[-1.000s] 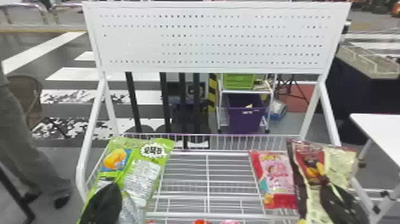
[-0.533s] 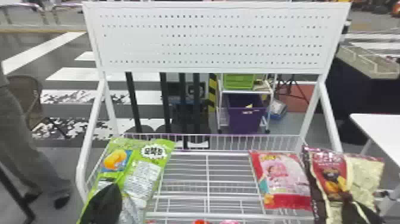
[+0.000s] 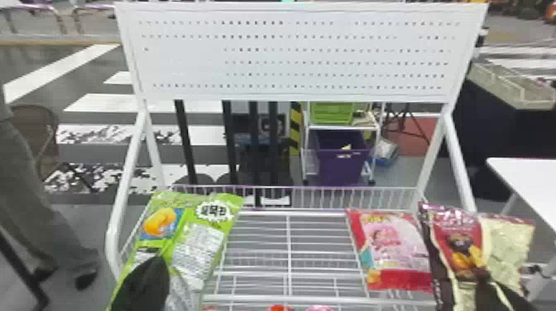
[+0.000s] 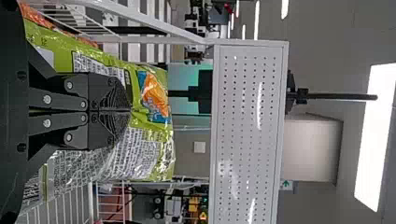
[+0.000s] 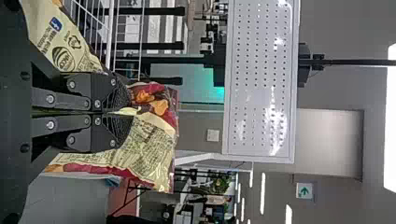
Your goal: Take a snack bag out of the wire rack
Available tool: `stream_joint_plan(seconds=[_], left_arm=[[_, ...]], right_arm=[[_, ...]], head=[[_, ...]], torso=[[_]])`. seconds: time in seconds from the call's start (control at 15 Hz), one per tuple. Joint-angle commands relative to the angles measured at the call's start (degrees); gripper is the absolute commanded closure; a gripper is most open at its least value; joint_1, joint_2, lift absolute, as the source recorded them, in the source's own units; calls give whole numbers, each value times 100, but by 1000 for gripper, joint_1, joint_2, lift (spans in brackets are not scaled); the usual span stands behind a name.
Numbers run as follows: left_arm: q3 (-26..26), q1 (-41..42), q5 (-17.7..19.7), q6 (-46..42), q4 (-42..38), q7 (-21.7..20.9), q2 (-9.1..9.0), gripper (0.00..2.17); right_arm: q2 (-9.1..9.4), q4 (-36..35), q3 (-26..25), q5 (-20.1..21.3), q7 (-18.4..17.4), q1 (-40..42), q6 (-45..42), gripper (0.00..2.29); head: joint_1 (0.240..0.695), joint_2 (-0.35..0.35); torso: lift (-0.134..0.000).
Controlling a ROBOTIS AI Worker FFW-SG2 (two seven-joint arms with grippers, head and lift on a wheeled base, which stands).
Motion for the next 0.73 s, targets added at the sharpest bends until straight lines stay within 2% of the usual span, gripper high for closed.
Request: stream_joint_plan(seconds=[0.0, 0.67], left_arm=[[-6, 0, -1, 0, 0, 0, 0, 1878], [-6, -18, -10, 0, 0, 9, 0, 1878]], right_arm=[[0, 3, 0, -6, 0, 17, 0, 2219], [26, -6, 18, 3, 17, 17, 0, 2219]], head=[[499, 0], [499, 0]], torso=[[0], [0]])
